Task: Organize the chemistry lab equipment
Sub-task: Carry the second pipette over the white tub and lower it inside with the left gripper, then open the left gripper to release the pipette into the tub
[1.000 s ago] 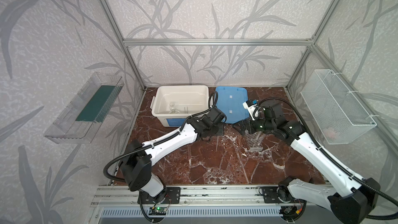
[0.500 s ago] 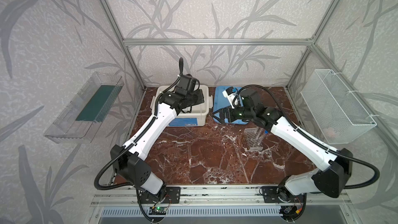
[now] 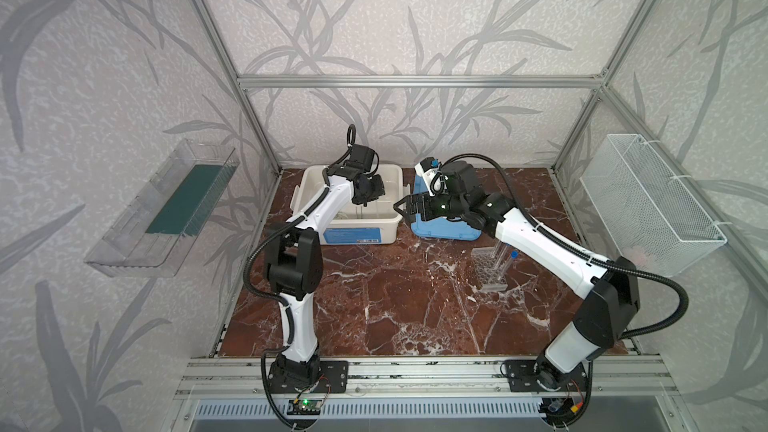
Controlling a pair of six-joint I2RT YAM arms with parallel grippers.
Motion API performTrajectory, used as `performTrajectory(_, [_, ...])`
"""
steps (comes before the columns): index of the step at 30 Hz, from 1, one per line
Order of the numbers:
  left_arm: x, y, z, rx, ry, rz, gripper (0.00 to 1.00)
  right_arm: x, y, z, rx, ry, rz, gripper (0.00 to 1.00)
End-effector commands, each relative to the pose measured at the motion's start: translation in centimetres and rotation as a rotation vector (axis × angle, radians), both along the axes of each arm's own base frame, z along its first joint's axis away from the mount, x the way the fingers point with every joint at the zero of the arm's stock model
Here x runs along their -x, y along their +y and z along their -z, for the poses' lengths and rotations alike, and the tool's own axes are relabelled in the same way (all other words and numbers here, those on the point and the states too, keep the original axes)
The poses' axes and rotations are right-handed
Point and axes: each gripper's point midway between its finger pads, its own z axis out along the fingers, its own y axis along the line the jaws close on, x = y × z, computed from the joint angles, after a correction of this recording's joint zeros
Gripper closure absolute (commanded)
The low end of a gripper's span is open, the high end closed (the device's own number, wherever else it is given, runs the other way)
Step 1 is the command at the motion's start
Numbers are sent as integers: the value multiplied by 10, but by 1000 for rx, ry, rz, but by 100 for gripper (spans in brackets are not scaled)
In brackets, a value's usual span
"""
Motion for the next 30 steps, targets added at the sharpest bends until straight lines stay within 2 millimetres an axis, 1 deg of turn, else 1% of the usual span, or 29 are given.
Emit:
performTrajectory(1, [-11,-3,-12,1,-55,5,100,-4,-7,0,-7,-26,26,0])
performTrajectory(3, [-16,-4,-1,5,-57,-2,100,-3,-12,6,-5,-21,34,0])
performTrajectory(8, [-22,-15,24,23,-32,16,100,-6,-22,13,15,-23,56,0])
performTrajectory(12, [-26,-22,36,18,-51,30,100,-8,-23,18,31,-18,60,0])
performTrajectory(16, [-28,-27,54,19,-17,41,100,-6,-25,23,31,-17,60,0])
performTrajectory(20, [-22,-34,74,-13,20,46,100,-2,-28,28,44,-13,57,0])
performTrajectory(27, [-21,-36,105,1,50,20,100,5,-37,38,33,1,82,0])
performTrajectory(30, [-17,-41,112,8,63,33,100,6,-38,40,39,5,82,0])
